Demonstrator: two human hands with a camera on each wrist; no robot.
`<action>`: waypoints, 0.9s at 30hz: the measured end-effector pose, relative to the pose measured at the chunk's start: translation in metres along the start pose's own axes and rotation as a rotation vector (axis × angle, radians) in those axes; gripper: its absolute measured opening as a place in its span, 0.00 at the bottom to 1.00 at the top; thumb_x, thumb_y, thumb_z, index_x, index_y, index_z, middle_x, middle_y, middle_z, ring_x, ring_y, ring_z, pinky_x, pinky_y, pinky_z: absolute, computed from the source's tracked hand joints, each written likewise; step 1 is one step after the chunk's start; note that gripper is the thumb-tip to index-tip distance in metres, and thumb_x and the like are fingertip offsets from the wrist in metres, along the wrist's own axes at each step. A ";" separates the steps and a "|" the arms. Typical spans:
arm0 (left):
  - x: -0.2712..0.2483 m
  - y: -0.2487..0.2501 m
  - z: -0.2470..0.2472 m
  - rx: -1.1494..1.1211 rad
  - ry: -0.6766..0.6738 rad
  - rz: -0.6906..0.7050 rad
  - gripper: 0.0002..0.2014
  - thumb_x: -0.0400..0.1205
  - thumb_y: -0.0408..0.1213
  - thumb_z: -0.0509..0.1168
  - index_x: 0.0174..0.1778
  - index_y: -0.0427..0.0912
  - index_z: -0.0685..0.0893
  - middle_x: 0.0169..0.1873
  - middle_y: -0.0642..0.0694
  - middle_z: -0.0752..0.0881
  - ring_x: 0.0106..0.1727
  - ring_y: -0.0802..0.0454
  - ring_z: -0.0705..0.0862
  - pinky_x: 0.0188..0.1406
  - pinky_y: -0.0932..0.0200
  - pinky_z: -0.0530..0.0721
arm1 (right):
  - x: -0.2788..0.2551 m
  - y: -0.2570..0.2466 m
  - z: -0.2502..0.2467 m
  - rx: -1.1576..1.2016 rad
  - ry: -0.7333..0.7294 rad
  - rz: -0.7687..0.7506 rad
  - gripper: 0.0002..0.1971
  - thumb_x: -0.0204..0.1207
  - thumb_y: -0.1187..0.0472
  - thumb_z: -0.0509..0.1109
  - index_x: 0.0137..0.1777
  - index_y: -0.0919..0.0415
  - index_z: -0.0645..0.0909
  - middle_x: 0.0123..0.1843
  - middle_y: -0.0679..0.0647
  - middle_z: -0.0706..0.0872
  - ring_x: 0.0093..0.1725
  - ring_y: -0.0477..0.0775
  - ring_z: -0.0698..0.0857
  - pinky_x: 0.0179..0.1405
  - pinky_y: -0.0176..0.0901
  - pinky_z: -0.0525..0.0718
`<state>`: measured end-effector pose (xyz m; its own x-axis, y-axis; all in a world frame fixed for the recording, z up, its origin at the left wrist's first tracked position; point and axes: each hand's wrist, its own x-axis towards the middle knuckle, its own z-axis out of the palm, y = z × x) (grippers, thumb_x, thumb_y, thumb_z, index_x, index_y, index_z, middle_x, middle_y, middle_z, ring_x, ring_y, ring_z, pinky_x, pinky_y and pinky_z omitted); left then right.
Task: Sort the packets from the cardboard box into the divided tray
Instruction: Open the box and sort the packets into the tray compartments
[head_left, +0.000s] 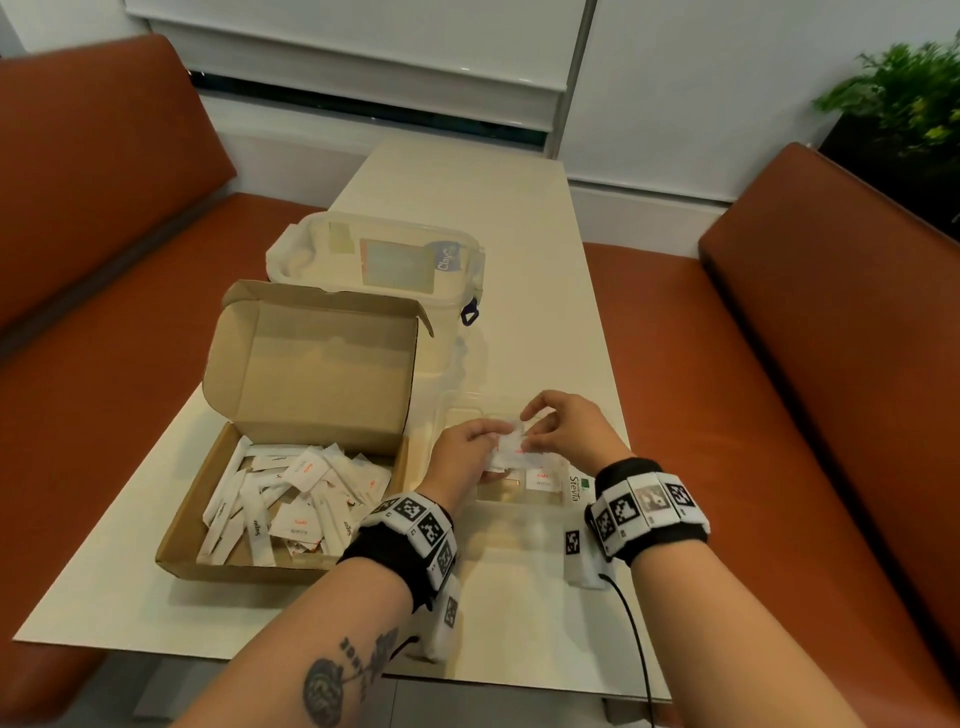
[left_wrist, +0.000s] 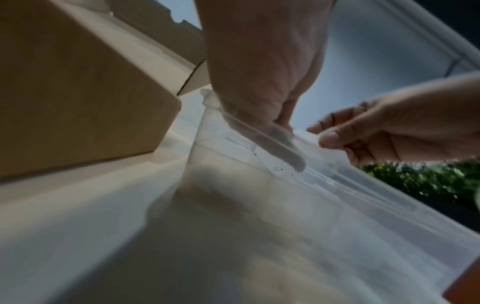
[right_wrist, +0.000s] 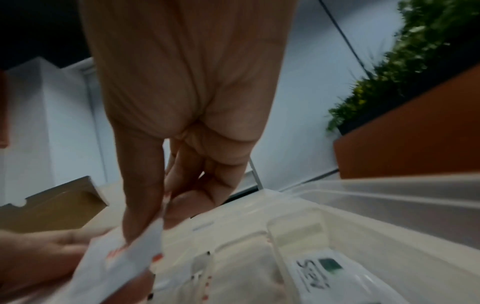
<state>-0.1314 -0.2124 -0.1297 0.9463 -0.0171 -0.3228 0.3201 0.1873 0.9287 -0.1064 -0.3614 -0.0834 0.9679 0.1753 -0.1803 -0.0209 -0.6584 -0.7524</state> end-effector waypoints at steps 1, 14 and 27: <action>0.000 0.000 0.000 0.004 -0.015 -0.010 0.10 0.84 0.30 0.61 0.45 0.43 0.88 0.47 0.47 0.84 0.49 0.49 0.84 0.46 0.51 0.90 | 0.002 -0.004 0.000 -0.033 -0.003 -0.008 0.13 0.67 0.69 0.78 0.48 0.55 0.81 0.33 0.49 0.88 0.35 0.43 0.86 0.37 0.33 0.78; 0.001 -0.003 -0.003 -0.064 0.078 0.037 0.06 0.84 0.30 0.63 0.50 0.39 0.86 0.44 0.42 0.86 0.46 0.47 0.86 0.43 0.56 0.88 | -0.008 0.010 0.036 0.331 0.238 0.041 0.09 0.71 0.63 0.77 0.32 0.57 0.81 0.30 0.51 0.84 0.31 0.46 0.82 0.26 0.30 0.80; 0.010 -0.013 -0.008 -0.007 0.113 0.080 0.14 0.82 0.26 0.61 0.51 0.47 0.88 0.57 0.44 0.85 0.55 0.48 0.85 0.57 0.47 0.87 | -0.004 0.019 0.005 -0.328 0.238 0.054 0.08 0.78 0.62 0.68 0.50 0.57 0.89 0.47 0.51 0.90 0.47 0.51 0.87 0.51 0.42 0.84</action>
<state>-0.1262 -0.2072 -0.1466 0.9576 0.1083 -0.2670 0.2436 0.1907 0.9510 -0.1115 -0.3708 -0.1000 0.9993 -0.0150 -0.0332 -0.0295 -0.8674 -0.4967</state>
